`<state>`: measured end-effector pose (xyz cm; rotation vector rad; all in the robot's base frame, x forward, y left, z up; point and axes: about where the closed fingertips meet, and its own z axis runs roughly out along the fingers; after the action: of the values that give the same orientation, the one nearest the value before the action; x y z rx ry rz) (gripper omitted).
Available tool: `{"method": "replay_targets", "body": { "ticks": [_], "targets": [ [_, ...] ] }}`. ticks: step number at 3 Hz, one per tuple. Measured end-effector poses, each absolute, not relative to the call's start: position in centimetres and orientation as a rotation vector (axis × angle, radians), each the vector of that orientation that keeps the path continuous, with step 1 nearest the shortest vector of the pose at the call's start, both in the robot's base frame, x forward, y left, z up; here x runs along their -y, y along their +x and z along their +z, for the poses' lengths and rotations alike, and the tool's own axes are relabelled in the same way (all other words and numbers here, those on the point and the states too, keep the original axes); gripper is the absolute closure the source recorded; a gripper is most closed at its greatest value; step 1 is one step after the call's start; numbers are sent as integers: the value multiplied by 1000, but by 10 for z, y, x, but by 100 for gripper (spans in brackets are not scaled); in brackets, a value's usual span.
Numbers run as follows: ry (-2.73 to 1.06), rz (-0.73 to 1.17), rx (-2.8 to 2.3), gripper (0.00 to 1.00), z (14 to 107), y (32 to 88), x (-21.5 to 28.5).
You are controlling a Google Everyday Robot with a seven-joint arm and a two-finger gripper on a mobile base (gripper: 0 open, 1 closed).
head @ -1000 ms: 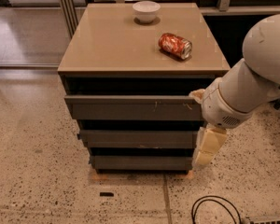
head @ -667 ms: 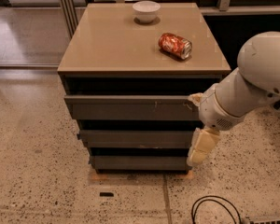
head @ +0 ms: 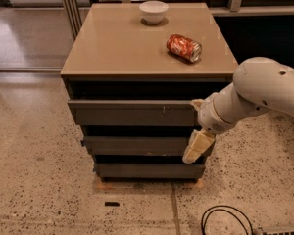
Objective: Open top drawer
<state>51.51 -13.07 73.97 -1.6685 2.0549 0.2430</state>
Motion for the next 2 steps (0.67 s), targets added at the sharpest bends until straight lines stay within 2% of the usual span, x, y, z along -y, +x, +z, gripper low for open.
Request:
{"method": "replay_targets", "body": {
  "ticks": [2],
  "targets": [
    [-1646,249,-2042,0,726,526,137]
  ]
}}
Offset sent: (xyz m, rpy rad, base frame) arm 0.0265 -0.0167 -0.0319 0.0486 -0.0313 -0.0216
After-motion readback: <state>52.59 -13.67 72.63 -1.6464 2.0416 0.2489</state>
